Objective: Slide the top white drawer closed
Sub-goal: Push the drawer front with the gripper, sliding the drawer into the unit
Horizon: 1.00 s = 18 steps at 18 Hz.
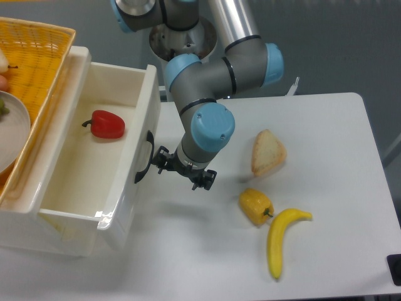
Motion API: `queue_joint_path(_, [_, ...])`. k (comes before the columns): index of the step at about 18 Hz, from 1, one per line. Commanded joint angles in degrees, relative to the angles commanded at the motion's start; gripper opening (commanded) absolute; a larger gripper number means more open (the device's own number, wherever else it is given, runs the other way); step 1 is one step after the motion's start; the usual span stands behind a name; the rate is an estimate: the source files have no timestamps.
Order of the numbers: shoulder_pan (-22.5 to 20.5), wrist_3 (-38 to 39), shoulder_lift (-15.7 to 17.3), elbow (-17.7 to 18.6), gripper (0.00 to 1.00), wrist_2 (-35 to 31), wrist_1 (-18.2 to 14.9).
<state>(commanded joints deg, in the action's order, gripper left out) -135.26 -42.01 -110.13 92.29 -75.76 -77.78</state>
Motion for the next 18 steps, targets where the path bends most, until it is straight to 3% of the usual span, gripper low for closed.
queue_joint_path(18, [5.18,1.93,0.88,-0.62,1.0,-0.09,0.26])
